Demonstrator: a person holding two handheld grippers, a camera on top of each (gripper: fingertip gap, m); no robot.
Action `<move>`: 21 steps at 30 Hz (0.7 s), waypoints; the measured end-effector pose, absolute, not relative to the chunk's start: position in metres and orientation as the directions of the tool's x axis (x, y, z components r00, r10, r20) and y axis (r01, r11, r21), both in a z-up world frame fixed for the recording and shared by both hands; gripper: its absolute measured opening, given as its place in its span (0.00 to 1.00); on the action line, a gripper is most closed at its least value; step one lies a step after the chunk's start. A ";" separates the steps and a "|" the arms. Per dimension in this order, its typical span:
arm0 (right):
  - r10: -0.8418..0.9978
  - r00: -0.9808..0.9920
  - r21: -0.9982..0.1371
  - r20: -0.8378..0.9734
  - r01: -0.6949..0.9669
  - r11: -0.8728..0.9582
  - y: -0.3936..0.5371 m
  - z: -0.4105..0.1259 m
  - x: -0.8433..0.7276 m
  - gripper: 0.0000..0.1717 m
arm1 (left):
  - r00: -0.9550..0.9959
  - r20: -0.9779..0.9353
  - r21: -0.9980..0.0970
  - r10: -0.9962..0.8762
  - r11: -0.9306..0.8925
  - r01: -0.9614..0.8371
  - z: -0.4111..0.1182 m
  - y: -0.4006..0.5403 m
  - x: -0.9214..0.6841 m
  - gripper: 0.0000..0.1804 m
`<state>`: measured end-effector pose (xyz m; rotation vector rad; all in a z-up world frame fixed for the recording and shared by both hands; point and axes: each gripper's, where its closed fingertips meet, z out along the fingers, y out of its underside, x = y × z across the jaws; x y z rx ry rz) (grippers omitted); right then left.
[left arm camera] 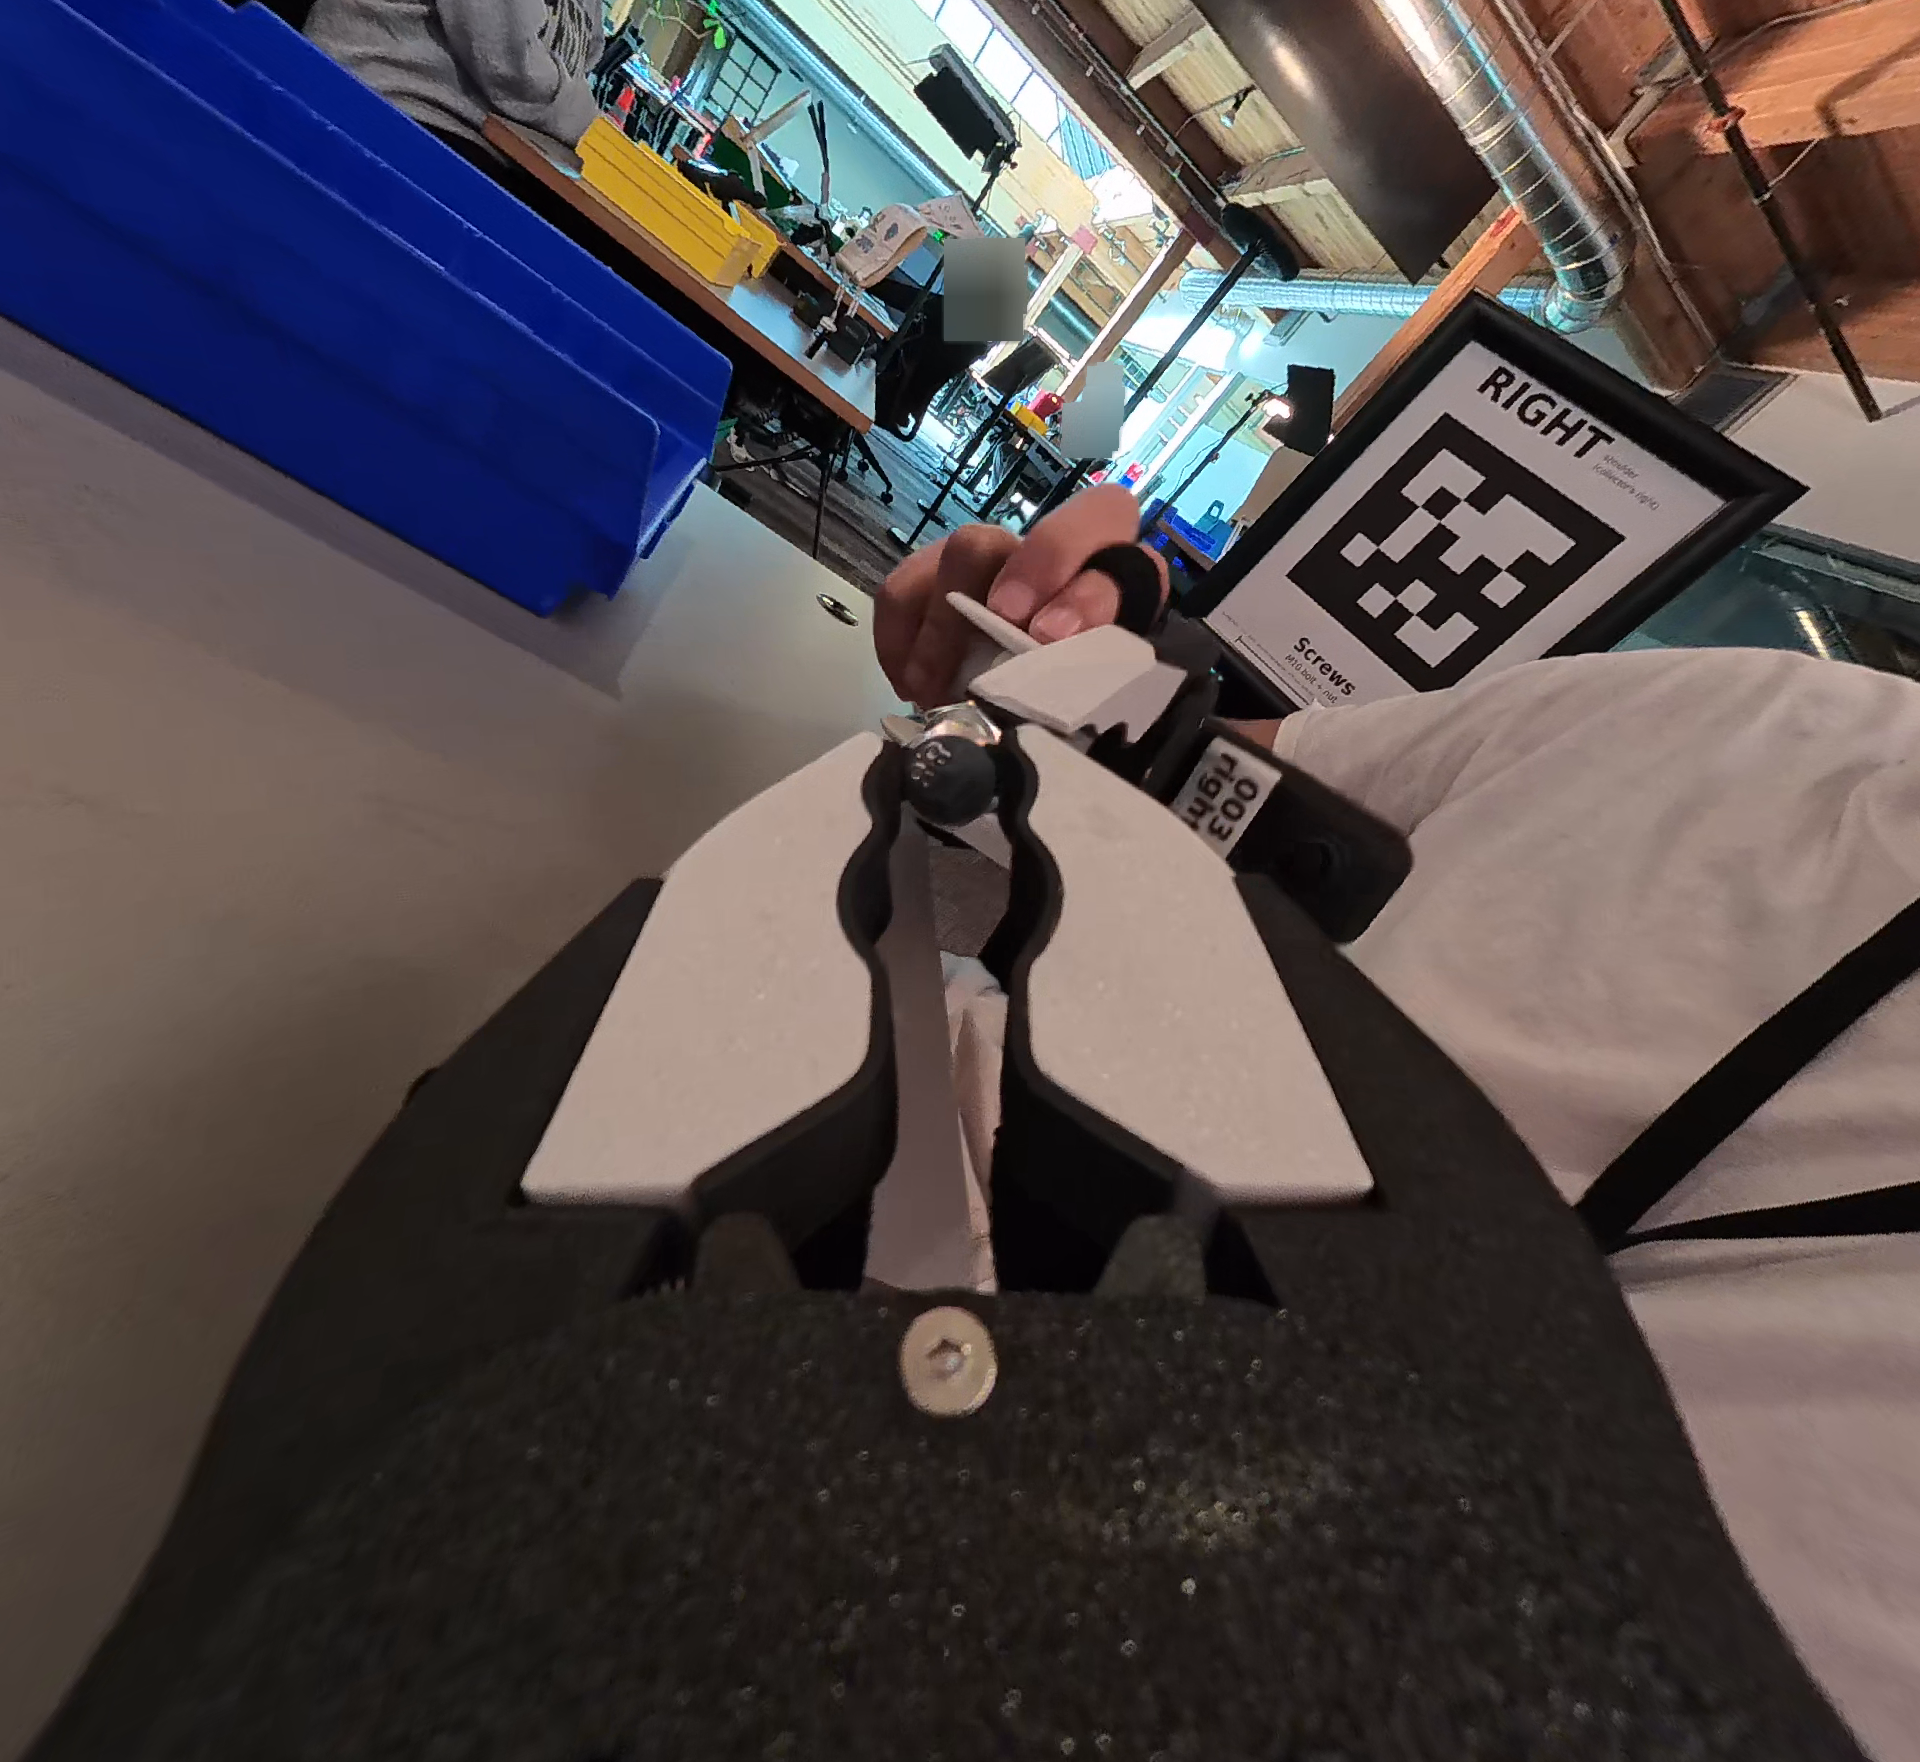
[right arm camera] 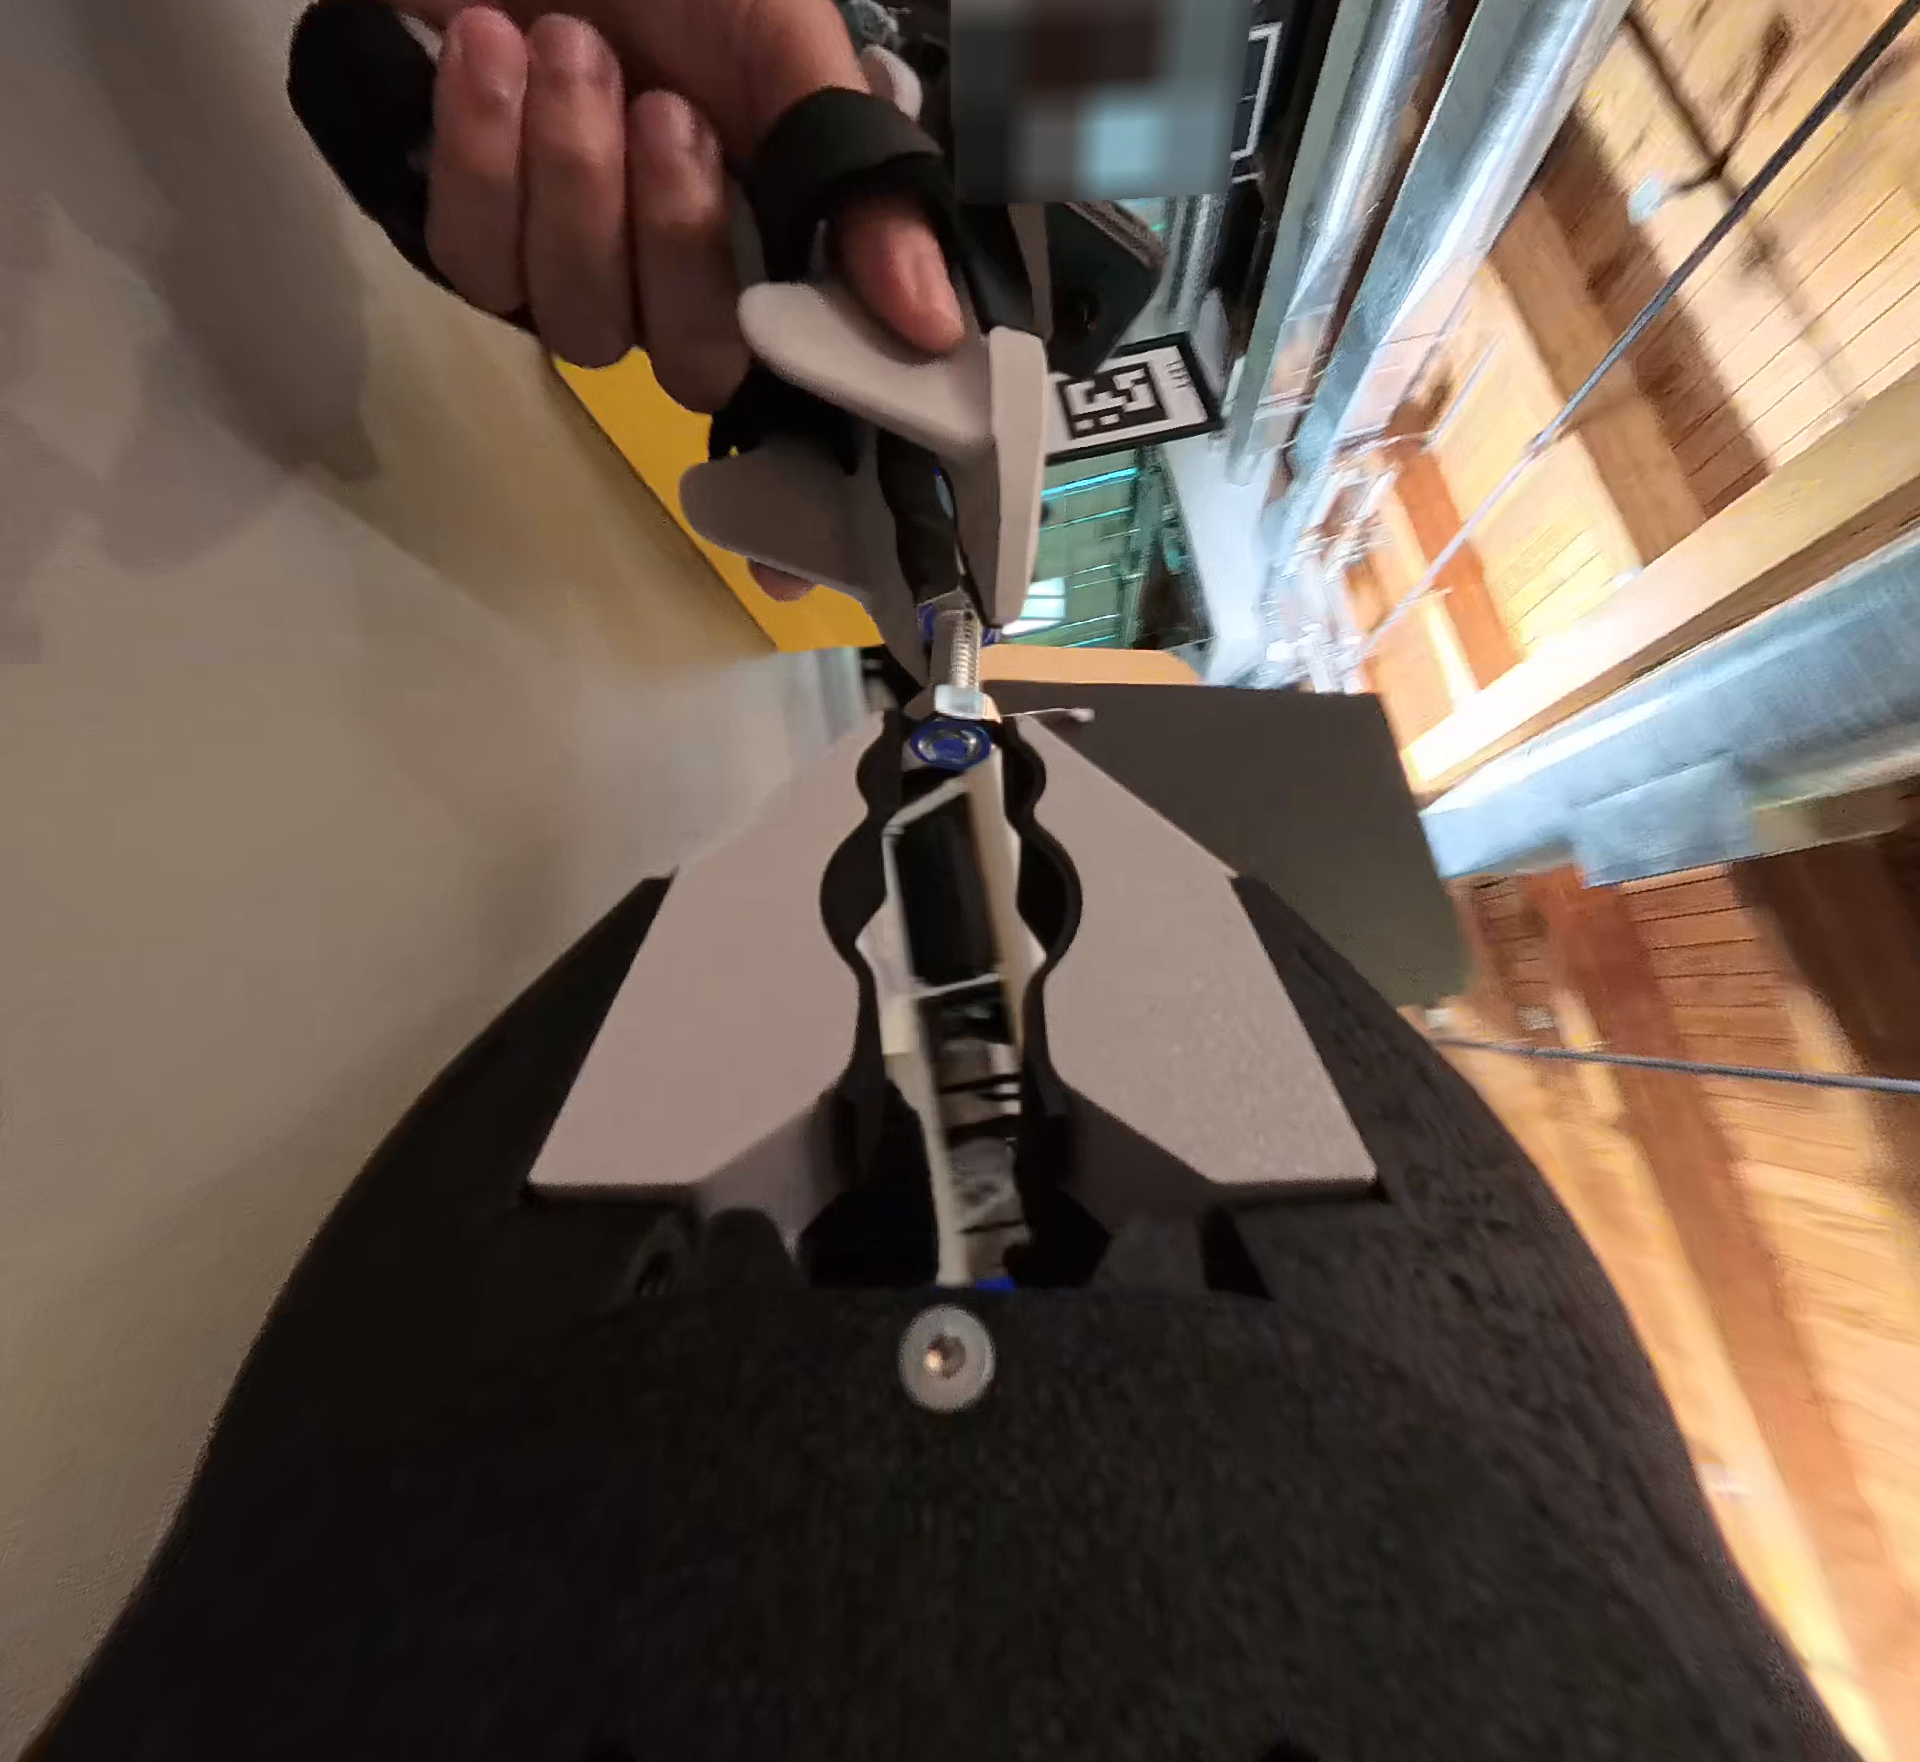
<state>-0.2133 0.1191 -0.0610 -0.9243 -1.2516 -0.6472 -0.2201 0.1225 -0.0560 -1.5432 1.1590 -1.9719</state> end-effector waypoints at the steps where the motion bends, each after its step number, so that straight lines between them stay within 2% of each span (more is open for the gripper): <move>1: 0.148 0.274 -0.311 0.950 0.812 0.494 0.119 -0.062 -0.213 0.11 | -0.322 0.609 -0.791 -0.725 -0.582 -0.189 -0.057 0.123 -0.220 0.09; 4: 0.458 0.484 -0.658 0.745 0.644 0.390 0.120 -0.063 -0.214 0.11 | -0.316 0.571 -0.820 -0.758 -0.542 -0.183 -0.057 0.123 -0.221 0.09; 6: 0.678 0.600 -0.893 0.424 0.403 0.202 0.118 -0.061 -0.217 0.11 | -0.325 0.535 -0.844 -0.780 -0.507 -0.172 -0.054 0.121 -0.222 0.09; 8: 0.814 0.580 -0.989 0.016 0.131 -0.074 0.117 -0.060 -0.218 0.10 | -0.323 0.483 -0.875 -0.814 -0.456 -0.161 -0.052 0.120 -0.224 0.09; 9: 0.831 0.520 -0.974 -0.196 -0.001 -0.229 0.117 -0.059 -0.219 0.10 | -0.321 0.459 -0.888 -0.828 -0.432 -0.155 -0.051 0.120 -0.225 0.10; 10: 0.810 0.421 -0.911 -0.408 -0.134 -0.389 0.116 -0.056 -0.219 0.10 | -0.325 0.439 -0.898 -0.838 -0.414 -0.146 -0.050 0.119 -0.225 0.10; 12: 0.664 0.167 -0.678 -0.729 -0.308 -0.667 0.116 -0.052 -0.218 0.10 | -0.324 0.398 -0.917 -0.858 -0.378 -0.125 -0.047 0.118 -0.225 0.10; 13: 0.594 0.081 -0.583 -0.800 -0.336 -0.740 0.116 -0.053 -0.218 0.10 | -0.310 0.378 -0.926 -0.872 -0.358 -0.121 -0.047 0.118 -0.224 0.10; 15: 0.535 0.027 -0.509 -0.844 -0.353 -0.785 0.117 -0.056 -0.218 0.10 | -0.293 0.357 -0.934 -0.887 -0.334 -0.126 -0.049 0.119 -0.224 0.10; 16: 0.556 0.052 -0.535 -0.829 -0.357 -0.765 0.117 -0.056 -0.218 0.11 | -0.291 0.365 -0.931 -0.885 -0.343 -0.124 -0.049 0.120 -0.224 0.10; 17: 0.602 0.101 -0.594 -0.792 -0.357 -0.721 0.118 -0.055 -0.217 0.11 | -0.293 0.382 -0.924 -0.877 -0.362 -0.121 -0.048 0.120 -0.224 0.10; 19: 0.710 0.231 -0.741 -0.665 -0.320 -0.590 0.118 -0.052 -0.214 0.20 | -0.297 0.415 -0.910 -0.860 -0.399 -0.114 -0.047 0.122 -0.224 0.10; 21: 0.804 0.418 -0.906 -0.424 -0.187 -0.381 0.120 -0.055 -0.210 0.26 | -0.299 0.448 -0.894 -0.843 -0.434 -0.114 -0.047 0.124 -0.224 0.10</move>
